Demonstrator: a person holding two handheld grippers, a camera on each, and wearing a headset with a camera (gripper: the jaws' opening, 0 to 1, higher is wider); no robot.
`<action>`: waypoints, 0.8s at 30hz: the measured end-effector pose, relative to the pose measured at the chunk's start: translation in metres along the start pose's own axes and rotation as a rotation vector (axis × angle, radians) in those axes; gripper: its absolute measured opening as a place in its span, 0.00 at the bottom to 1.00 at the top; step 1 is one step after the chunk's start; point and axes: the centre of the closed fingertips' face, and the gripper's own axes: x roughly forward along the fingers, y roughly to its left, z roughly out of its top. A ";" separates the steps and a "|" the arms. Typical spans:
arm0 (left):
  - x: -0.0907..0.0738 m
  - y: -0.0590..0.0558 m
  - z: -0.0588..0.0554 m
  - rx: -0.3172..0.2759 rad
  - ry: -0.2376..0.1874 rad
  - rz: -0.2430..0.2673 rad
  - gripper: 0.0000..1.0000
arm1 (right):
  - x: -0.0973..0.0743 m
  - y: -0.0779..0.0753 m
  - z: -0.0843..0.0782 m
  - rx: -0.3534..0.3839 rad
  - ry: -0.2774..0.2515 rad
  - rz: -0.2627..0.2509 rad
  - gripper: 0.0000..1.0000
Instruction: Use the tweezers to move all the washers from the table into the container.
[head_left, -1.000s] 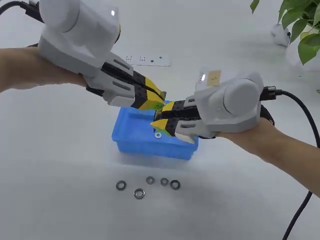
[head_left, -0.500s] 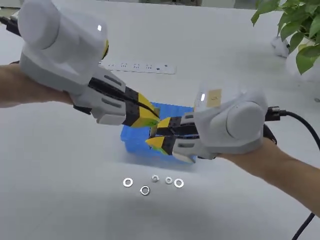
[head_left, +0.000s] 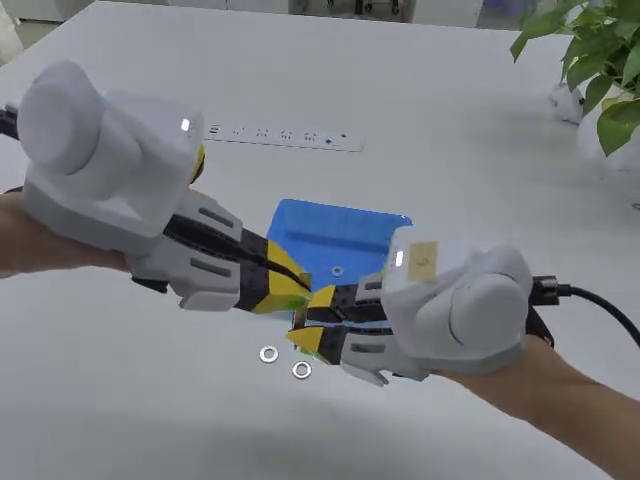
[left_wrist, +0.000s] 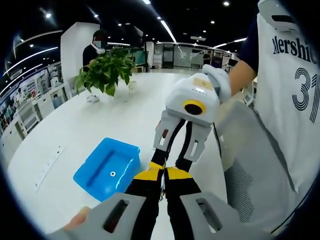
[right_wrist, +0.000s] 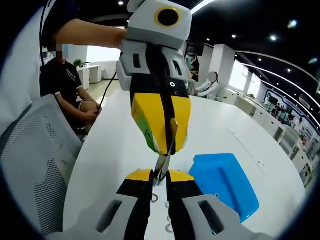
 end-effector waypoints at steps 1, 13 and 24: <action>-0.001 -0.001 -0.002 -0.002 -0.002 0.000 0.06 | 0.001 0.003 -0.001 -0.009 0.004 0.008 0.12; 0.007 -0.005 -0.017 0.115 0.043 -0.004 0.06 | 0.007 0.011 -0.012 -0.065 0.030 0.022 0.12; 0.019 -0.004 -0.025 0.136 0.050 -0.035 0.06 | 0.008 0.010 -0.025 -0.077 0.052 0.013 0.11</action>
